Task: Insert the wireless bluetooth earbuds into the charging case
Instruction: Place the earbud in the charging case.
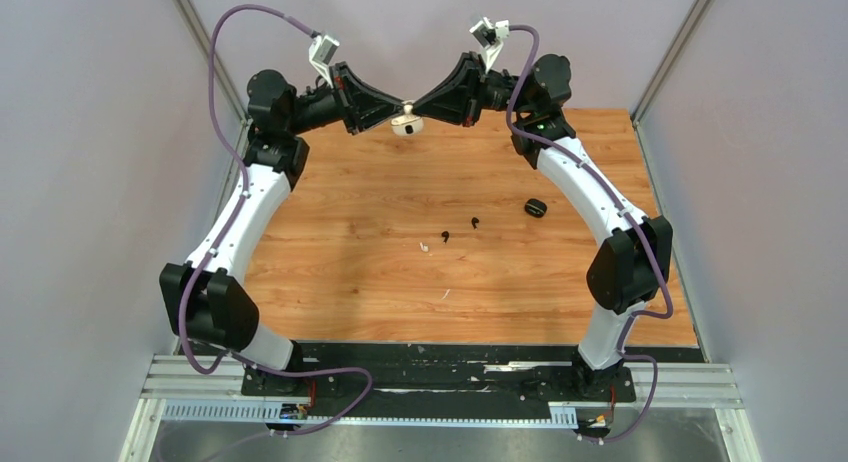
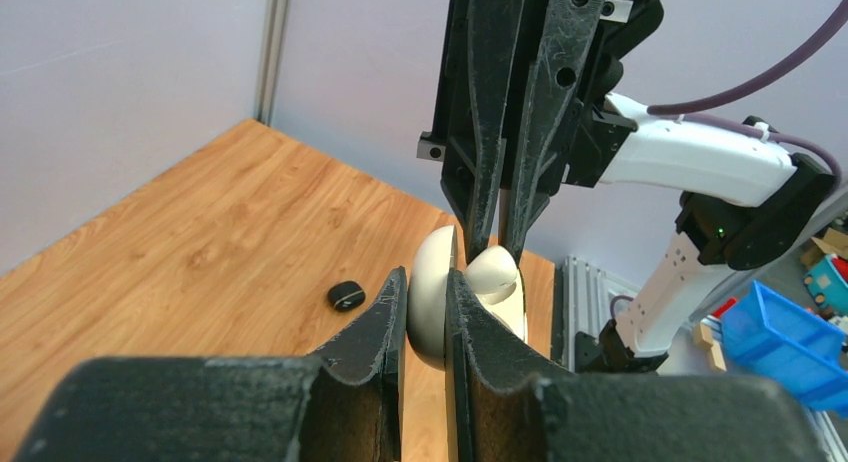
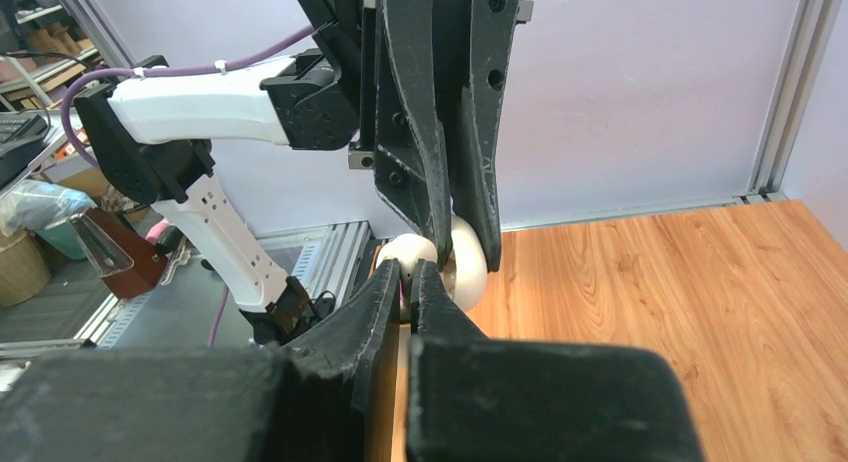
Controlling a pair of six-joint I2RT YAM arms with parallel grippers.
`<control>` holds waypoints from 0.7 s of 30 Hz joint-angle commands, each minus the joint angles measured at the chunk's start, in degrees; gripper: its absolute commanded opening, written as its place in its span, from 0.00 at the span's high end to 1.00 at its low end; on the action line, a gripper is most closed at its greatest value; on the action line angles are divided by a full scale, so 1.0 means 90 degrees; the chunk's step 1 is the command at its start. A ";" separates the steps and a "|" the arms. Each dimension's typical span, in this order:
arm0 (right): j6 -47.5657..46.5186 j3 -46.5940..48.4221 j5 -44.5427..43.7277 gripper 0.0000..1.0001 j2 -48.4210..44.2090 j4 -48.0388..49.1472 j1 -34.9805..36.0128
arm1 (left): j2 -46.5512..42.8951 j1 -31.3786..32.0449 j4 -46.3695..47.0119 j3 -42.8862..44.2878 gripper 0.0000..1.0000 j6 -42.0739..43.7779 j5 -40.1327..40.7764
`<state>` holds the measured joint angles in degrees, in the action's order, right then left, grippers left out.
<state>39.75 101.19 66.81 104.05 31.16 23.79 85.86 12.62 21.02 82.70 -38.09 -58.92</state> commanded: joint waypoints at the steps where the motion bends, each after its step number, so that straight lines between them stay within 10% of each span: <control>1: 0.0223 0.0224 0.0029 1.00 0.0024 0.0262 0.0035 | 0.0029 -0.0068 0.0244 0.0609 1.00 -0.0340 -0.0182; 15: 0.0188 0.0236 0.0377 0.99 0.0118 0.0481 -0.0026 | -0.0009 -0.0065 0.0117 0.0748 1.00 -0.0271 -0.0736; 21: 0.0034 0.0134 0.0325 0.76 -0.0049 0.0318 -0.0069 | -0.0028 -0.0065 0.0042 0.0631 1.00 -0.0072 -0.0718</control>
<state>41.63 102.10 68.84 104.49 34.46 23.75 87.22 12.01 19.94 86.85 -39.57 -64.49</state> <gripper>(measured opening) 0.162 0.215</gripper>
